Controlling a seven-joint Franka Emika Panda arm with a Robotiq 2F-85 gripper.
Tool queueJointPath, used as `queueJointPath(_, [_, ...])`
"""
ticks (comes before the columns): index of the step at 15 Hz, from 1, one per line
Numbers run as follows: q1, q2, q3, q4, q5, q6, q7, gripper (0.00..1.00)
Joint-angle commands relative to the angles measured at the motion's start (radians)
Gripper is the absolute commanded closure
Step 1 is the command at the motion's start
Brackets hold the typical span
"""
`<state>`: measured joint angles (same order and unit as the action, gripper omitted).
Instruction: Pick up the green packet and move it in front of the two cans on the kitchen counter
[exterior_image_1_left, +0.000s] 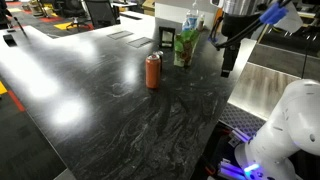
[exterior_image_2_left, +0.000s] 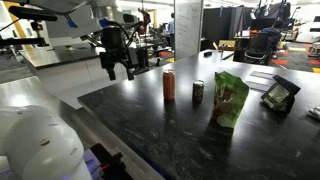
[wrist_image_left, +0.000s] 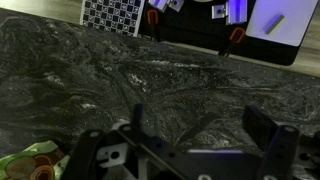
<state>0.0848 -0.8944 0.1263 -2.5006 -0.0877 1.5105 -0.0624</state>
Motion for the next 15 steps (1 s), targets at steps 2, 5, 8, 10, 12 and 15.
queueJointPath(2, [0.017, 0.003, -0.011, 0.002, -0.008, -0.003, 0.011, 0.00])
queueJointPath(5, [0.017, 0.003, -0.011, 0.002, -0.008, -0.003, 0.011, 0.00])
queueJointPath(8, [0.017, 0.003, -0.011, 0.002, -0.008, -0.003, 0.011, 0.00])
queueJointPath(10, [0.026, -0.029, -0.053, -0.002, -0.047, -0.019, -0.070, 0.00])
queueJointPath(12, [0.038, -0.067, -0.108, -0.013, -0.104, 0.000, -0.171, 0.00])
queueJointPath(15, [0.050, -0.095, -0.193, 0.008, -0.214, -0.001, -0.329, 0.00])
